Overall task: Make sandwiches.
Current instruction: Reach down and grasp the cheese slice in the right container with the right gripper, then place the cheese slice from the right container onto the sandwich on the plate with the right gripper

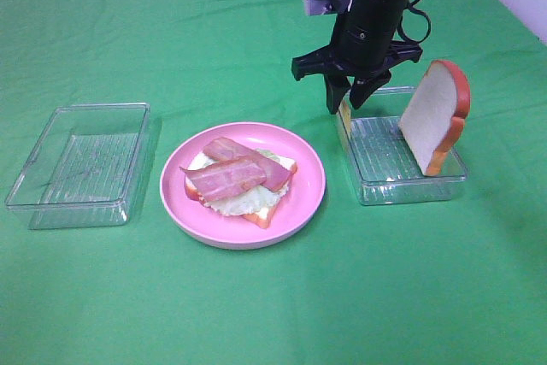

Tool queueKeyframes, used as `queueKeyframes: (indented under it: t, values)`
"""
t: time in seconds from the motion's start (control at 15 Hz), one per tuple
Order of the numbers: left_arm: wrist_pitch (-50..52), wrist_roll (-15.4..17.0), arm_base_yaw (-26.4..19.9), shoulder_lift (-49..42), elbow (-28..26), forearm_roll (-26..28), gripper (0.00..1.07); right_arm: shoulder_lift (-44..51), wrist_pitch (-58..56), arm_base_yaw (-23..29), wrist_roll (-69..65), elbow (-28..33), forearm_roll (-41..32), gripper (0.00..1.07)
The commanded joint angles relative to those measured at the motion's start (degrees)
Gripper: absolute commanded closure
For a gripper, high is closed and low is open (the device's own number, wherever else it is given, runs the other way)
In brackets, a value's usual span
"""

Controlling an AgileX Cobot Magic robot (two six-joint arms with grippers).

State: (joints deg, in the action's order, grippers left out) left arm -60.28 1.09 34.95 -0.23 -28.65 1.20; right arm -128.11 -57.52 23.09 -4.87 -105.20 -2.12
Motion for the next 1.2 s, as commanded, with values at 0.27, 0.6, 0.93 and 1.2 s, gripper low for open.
queueKeyframes:
  t: [0.27, 0.6, 0.93, 1.2]
  values:
    - [0.6, -0.1, 0.1, -1.2, 0.1, 0.2, 0.33, -0.3, -1.6, -0.1, 0.6, -0.2, 3.6, 1.07]
    - [0.6, -0.1, 0.1, -1.2, 0.1, 0.2, 0.33, 2.5, -4.1, -0.1, 1.0, -2.2, 3.0, 1.07]
    - [0.6, -0.1, 0.1, -1.2, 0.1, 0.2, 0.33, 10.7, -6.9, -0.1, 13.2, -2.5, -17.2, 1.07]
    - [0.6, -0.1, 0.1, -1.2, 0.1, 0.2, 0.33, 7.9, -14.6, 0.1, 22.5, -2.4, -36.7, 1.07]
